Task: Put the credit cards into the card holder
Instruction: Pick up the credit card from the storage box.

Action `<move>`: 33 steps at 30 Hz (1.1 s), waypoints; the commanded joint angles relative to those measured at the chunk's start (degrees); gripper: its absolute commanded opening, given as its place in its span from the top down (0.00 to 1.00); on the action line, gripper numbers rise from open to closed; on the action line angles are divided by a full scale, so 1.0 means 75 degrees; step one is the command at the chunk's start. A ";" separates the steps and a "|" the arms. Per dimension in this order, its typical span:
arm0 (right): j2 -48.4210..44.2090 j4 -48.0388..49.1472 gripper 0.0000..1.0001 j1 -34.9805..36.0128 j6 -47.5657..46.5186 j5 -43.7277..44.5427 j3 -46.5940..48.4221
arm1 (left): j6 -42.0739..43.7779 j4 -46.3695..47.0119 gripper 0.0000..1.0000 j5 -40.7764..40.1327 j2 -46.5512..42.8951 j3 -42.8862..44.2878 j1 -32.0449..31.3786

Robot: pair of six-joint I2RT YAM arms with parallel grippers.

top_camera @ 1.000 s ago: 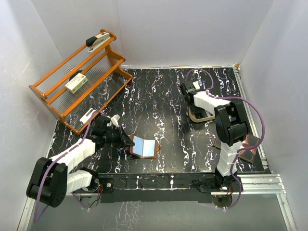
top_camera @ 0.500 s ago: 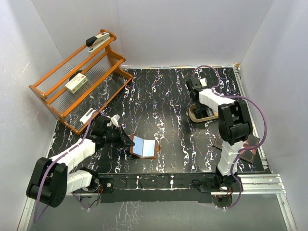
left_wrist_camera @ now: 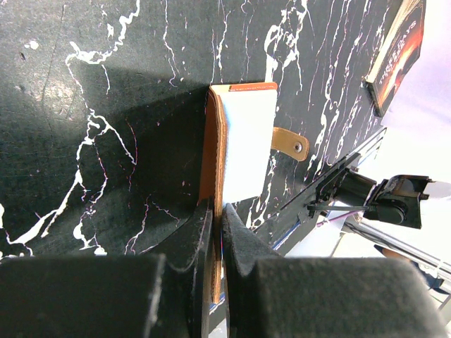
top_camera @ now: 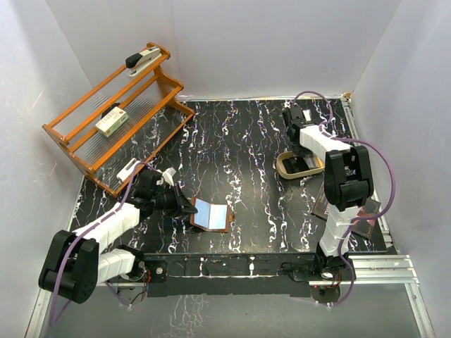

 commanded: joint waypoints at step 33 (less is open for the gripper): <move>-0.0268 -0.0161 0.69 -0.1925 -0.0177 -0.3283 0.0697 | 0.0030 0.0055 1.00 0.0240 -0.0065 -0.0055 -0.0021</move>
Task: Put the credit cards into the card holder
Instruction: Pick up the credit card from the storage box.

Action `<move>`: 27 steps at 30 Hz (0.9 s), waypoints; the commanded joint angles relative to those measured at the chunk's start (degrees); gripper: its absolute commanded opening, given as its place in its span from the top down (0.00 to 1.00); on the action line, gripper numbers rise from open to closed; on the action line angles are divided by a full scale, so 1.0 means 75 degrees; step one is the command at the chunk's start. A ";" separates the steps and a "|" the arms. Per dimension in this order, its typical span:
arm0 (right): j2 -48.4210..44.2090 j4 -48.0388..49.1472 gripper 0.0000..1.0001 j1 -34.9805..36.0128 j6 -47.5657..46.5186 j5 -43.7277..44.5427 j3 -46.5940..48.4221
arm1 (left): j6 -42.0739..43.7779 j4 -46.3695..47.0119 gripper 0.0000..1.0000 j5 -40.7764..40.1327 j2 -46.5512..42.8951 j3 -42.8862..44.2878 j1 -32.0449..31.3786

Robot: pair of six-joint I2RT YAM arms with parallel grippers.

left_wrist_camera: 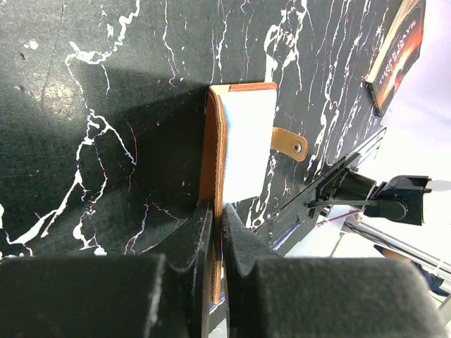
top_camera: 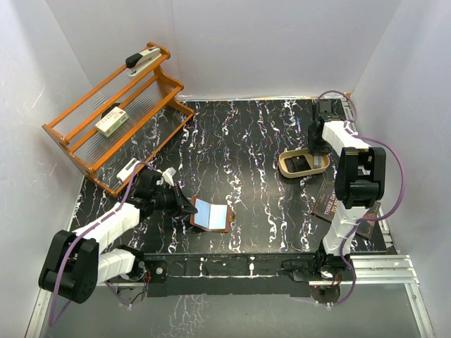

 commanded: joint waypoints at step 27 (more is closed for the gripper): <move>-0.0206 -0.0545 0.62 -0.0404 0.0299 0.0985 0.0783 | 0.0029 0.0094 1.00 0.0274 -0.0022 -0.0049 -0.0022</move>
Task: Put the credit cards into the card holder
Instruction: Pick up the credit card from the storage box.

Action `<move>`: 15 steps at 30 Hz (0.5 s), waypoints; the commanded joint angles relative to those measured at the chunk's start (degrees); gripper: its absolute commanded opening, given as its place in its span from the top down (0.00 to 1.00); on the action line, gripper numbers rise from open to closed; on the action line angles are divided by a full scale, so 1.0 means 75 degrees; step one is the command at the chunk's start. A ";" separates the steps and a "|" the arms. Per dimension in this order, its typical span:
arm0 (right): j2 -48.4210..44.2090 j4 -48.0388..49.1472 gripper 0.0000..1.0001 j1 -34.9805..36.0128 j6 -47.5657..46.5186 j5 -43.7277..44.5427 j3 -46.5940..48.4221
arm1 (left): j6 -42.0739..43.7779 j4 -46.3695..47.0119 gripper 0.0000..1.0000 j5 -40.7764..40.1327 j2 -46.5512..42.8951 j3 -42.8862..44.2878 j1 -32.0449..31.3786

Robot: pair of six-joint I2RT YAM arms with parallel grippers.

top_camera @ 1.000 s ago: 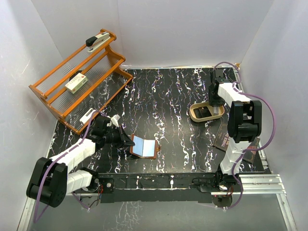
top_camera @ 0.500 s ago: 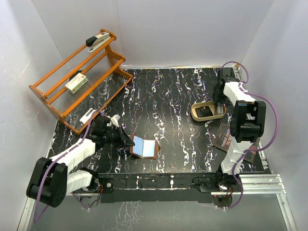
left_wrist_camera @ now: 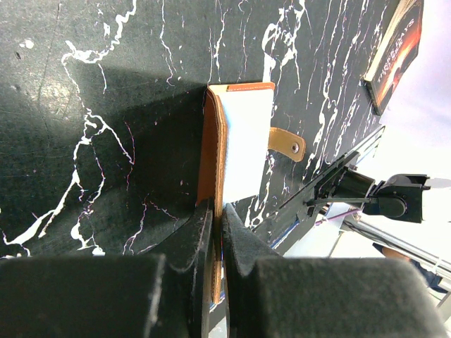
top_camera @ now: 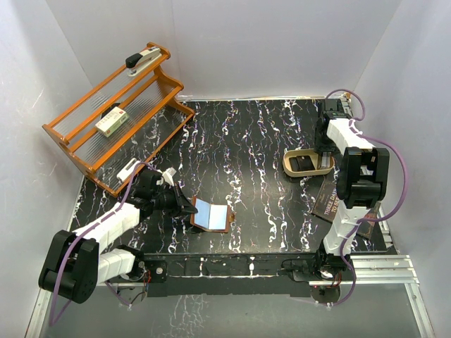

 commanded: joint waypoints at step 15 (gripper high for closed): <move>-0.0169 -0.0227 0.75 -0.0014 0.0075 0.0625 0.0680 | 0.0010 0.0084 1.00 0.0221 -0.0073 -0.0072 -0.0021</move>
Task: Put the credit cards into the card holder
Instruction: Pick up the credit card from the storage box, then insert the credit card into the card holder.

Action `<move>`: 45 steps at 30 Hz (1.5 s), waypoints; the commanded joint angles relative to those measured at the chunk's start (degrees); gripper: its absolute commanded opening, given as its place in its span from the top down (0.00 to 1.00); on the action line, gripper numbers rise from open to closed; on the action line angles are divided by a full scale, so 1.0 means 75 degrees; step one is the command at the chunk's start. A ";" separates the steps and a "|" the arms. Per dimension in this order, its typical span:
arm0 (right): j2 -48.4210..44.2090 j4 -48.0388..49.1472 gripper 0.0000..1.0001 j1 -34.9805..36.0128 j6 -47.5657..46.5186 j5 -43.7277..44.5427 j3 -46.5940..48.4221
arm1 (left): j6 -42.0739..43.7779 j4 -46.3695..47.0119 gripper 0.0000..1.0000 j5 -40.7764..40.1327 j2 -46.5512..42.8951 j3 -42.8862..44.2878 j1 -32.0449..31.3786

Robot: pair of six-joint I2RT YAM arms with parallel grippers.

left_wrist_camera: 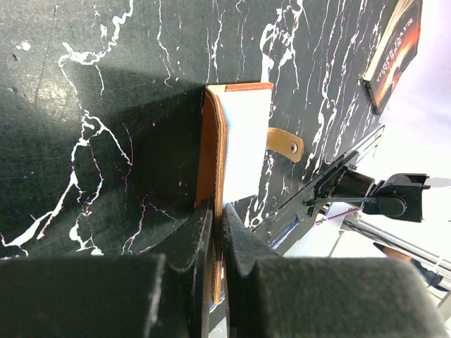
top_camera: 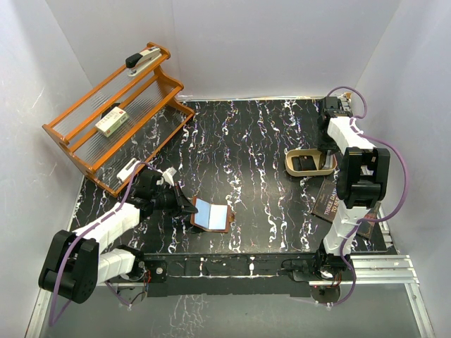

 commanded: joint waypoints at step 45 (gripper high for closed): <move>-0.5041 0.3252 1.00 0.4144 0.4929 -0.5741 -0.3442 | -0.1538 0.0677 1.00 -0.0371 -0.0286 -0.0521 -0.0021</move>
